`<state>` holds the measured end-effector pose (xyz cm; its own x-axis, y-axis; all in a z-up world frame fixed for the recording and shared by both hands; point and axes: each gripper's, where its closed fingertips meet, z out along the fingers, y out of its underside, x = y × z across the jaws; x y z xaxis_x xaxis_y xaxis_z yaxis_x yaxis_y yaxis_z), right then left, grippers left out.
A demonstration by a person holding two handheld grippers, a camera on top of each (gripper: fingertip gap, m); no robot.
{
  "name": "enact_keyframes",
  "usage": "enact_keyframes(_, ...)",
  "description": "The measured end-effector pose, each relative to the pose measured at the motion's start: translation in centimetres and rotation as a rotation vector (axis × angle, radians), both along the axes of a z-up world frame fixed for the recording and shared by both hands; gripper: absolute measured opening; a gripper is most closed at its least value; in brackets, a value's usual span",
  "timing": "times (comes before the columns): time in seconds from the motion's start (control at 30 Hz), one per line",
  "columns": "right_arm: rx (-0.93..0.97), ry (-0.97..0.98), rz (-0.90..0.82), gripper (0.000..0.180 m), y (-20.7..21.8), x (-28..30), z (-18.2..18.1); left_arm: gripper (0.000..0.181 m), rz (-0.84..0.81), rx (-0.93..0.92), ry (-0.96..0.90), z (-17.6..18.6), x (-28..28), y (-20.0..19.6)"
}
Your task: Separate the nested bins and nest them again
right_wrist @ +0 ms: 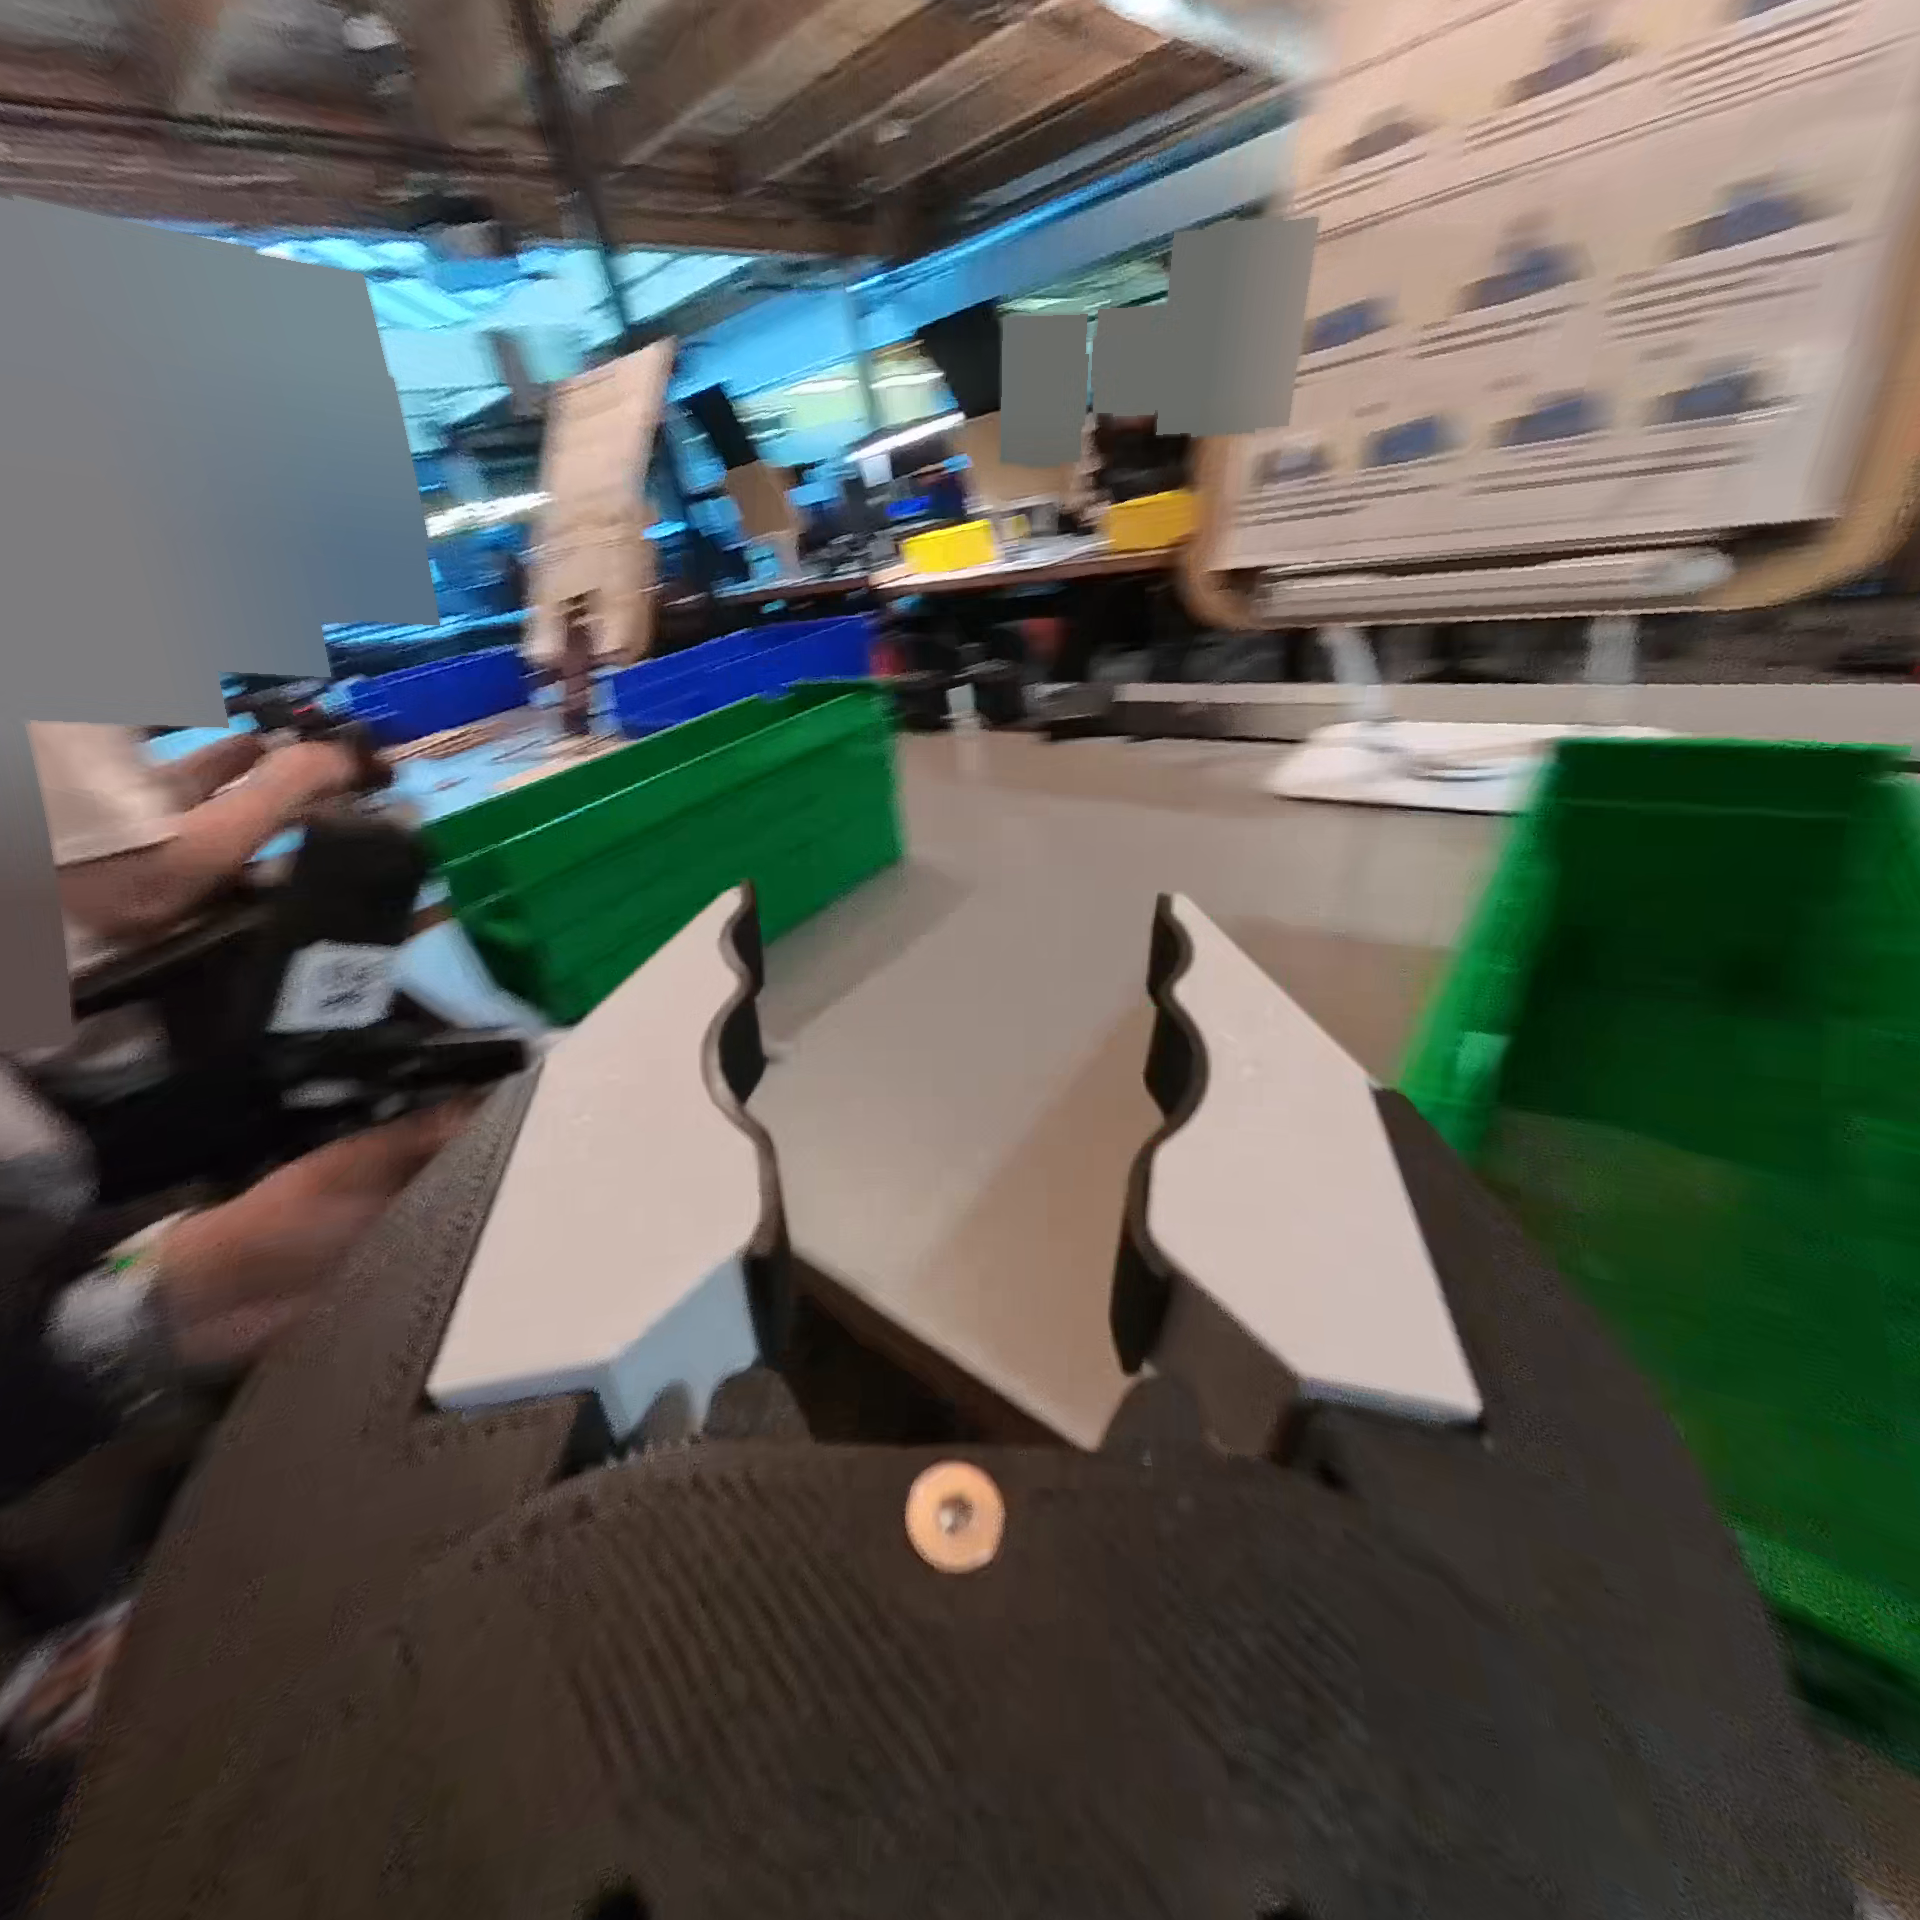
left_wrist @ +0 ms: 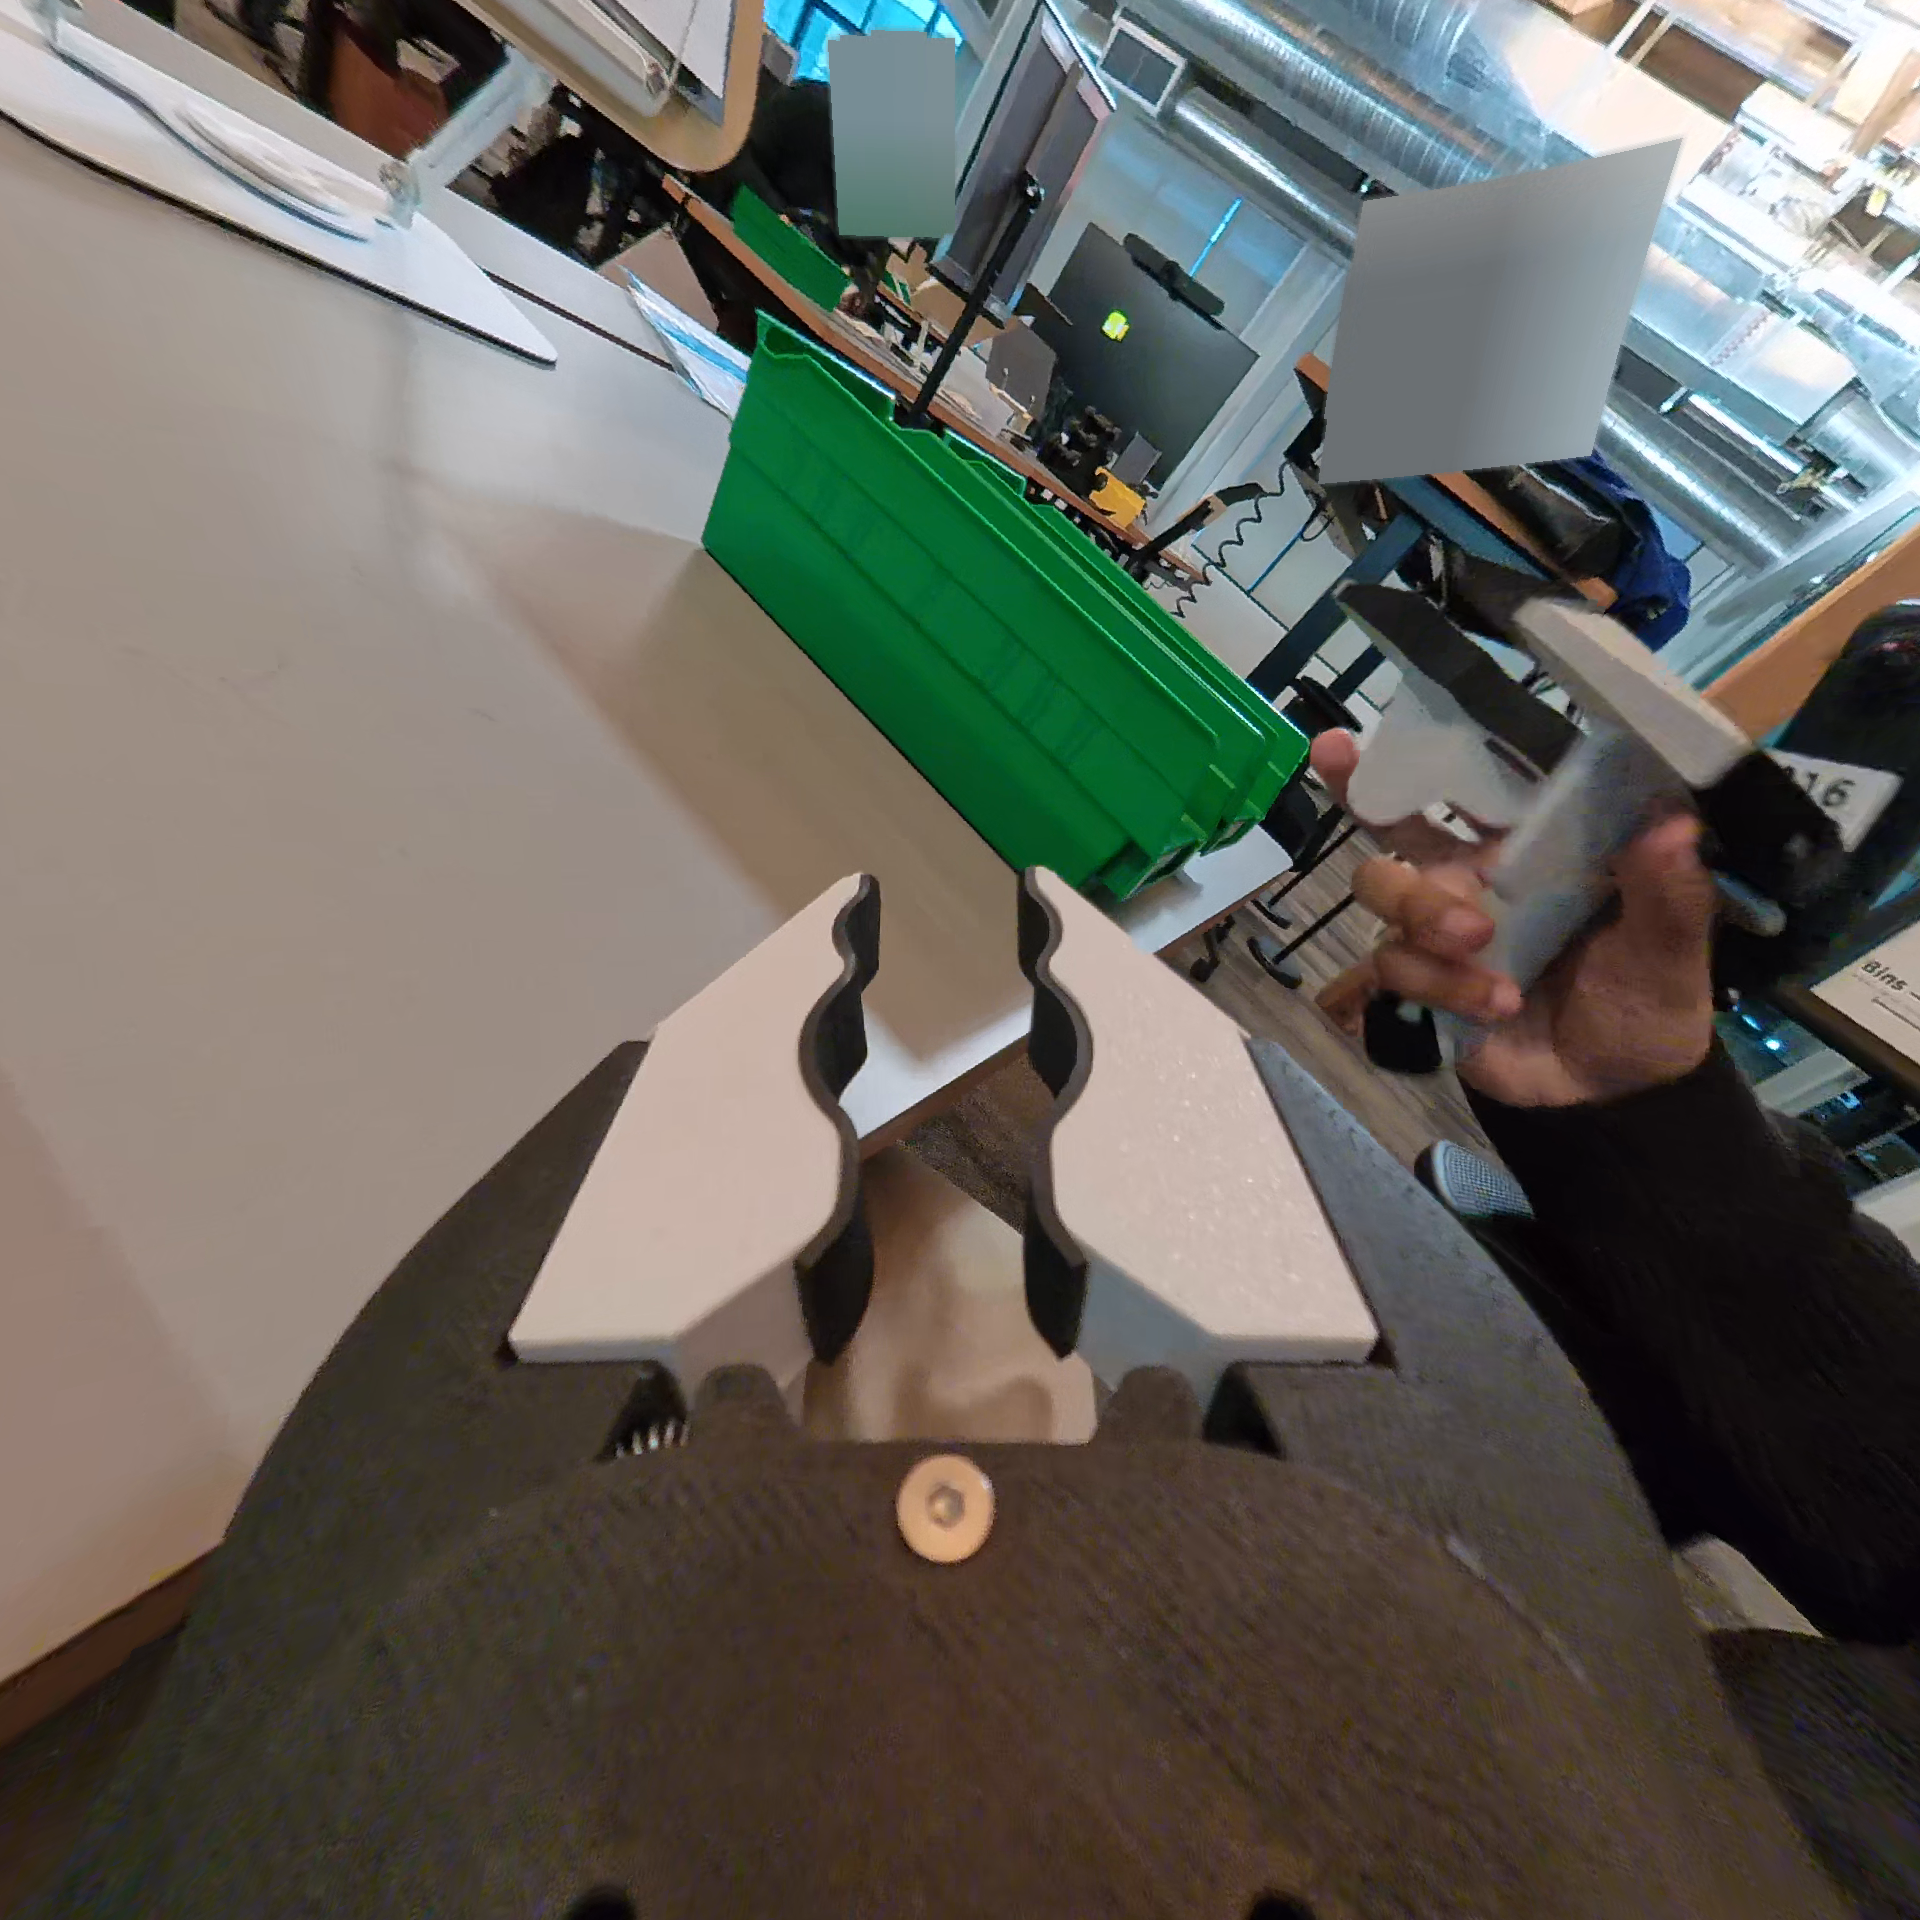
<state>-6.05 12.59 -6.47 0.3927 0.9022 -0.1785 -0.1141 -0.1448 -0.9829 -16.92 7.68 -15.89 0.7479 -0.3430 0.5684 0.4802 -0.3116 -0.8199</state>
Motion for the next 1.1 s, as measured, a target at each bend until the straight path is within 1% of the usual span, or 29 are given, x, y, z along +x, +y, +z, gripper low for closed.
enact_keyframes(0.07,-0.01,-0.044,0.14,0.071,-4.2,-3.4,-1.4,0.026,0.009,-0.005,-0.014,0.0,-0.6,0.1)
enact_keyframes(0.13,-0.064,-0.139,0.247,0.068,-7.5,-6.2,-4.1,0.028,0.017,-0.004,-0.03,0.1,-1.0,0.2)
enact_keyframes(0.2,-0.145,-0.256,0.304,0.064,-9.3,-7.8,-7.4,0.029,0.027,-0.001,-0.04,0.2,-1.3,0.2)
enact_keyframes(0.27,-0.22,-0.371,0.349,0.059,-10.1,-8.3,-10.5,0.029,0.032,0.001,-0.033,0.2,-1.4,0.1)
enact_keyframes(0.3,-0.247,-0.413,0.359,0.056,-10.2,-8.2,-11.5,0.029,0.032,0.0,-0.027,0.1,-1.4,0.2)
enact_keyframes(0.33,-0.267,-0.435,0.365,0.048,-10.1,-8.1,-12.2,0.029,0.032,0.0,-0.022,0.1,-1.4,0.2)
enact_keyframes(0.37,-0.282,-0.441,0.376,0.038,-10.0,-7.9,-12.5,0.029,0.032,0.001,-0.019,0.1,-1.3,0.1)
enact_keyframes(0.43,-0.292,-0.434,0.413,0.023,-10.1,-7.7,-12.6,0.029,0.03,0.003,-0.013,0.1,-1.2,0.1)
enact_keyframes(0.47,-0.291,-0.434,0.419,0.011,-10.0,-7.6,-12.7,0.028,0.03,0.003,-0.008,0.1,-1.1,0.1)
enact_keyframes(0.6,-0.262,-0.446,0.437,0.004,-10.1,-7.5,-12.8,0.03,0.018,0.001,0.017,-0.1,-0.7,0.1)
enact_keyframes(0.7,-0.23,-0.492,0.424,0.0,-9.8,-7.4,-13.4,0.033,0.008,-0.002,0.035,-0.3,-0.3,0.1)
enact_keyframes(0.83,-0.163,-0.546,0.395,0.0,-9.2,-7.2,-13.9,0.033,0.002,-0.003,0.049,-0.4,0.0,0.1)
enact_keyframes(1.03,-0.144,-0.524,0.394,0.0,-9.0,-7.2,-13.4,0.034,0.005,-0.003,0.049,-0.4,-0.1,0.1)
enact_keyframes(1.1,-0.142,-0.515,0.379,0.0,-8.6,-7.1,-13.2,0.037,0.012,-0.004,0.045,-0.4,-0.2,0.2)
